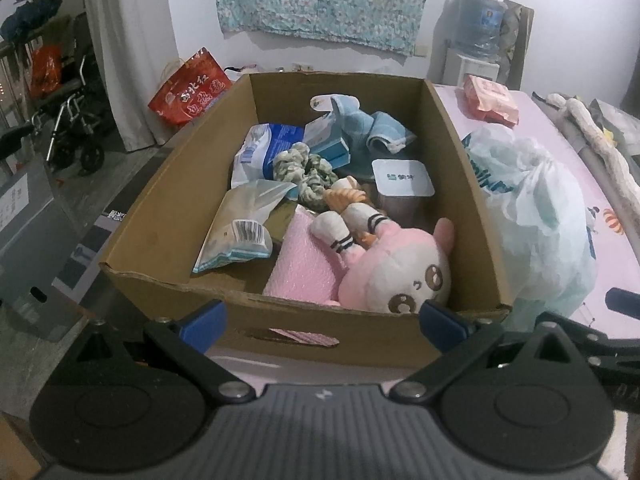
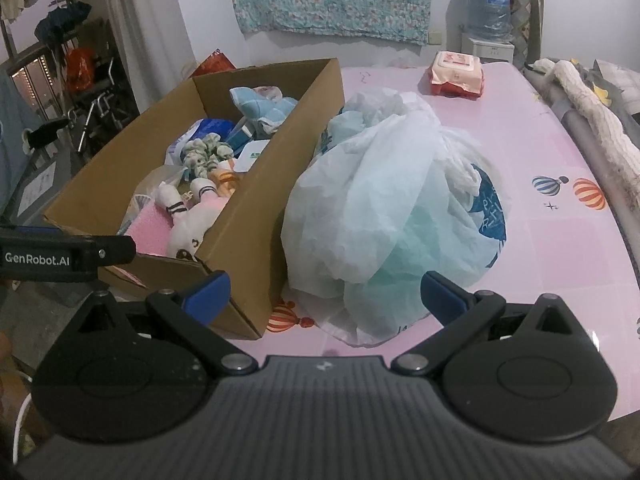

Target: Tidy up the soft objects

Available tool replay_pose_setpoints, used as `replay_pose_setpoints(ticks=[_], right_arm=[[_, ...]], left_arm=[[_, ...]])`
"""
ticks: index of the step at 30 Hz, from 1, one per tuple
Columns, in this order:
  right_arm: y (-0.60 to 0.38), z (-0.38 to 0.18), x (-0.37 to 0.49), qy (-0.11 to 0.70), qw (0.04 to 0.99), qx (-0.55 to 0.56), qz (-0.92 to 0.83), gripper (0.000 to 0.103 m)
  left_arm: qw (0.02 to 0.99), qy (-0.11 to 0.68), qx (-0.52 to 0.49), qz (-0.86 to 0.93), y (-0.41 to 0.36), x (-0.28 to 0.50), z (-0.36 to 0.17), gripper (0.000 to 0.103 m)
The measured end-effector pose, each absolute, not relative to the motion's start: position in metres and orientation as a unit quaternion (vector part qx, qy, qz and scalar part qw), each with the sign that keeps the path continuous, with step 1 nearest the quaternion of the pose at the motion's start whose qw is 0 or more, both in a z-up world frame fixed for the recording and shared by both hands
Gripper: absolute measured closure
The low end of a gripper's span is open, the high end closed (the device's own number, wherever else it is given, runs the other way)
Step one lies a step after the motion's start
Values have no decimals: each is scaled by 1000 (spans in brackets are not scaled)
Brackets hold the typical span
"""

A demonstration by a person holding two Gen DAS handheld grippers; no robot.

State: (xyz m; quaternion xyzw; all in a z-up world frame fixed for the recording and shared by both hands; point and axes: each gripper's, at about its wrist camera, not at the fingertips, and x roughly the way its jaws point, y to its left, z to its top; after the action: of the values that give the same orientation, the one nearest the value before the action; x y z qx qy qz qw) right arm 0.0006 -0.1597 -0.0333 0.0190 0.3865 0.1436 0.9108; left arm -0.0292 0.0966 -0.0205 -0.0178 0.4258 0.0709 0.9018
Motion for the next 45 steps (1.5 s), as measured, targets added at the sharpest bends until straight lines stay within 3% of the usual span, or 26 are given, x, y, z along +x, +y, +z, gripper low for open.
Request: replay_pose_setpoints(ticks=[45], right_arm=[[-158, -31, -1, 385, 912, 12, 141, 1]], left_arm=[[899, 432, -15, 75, 99, -35, -24, 0]])
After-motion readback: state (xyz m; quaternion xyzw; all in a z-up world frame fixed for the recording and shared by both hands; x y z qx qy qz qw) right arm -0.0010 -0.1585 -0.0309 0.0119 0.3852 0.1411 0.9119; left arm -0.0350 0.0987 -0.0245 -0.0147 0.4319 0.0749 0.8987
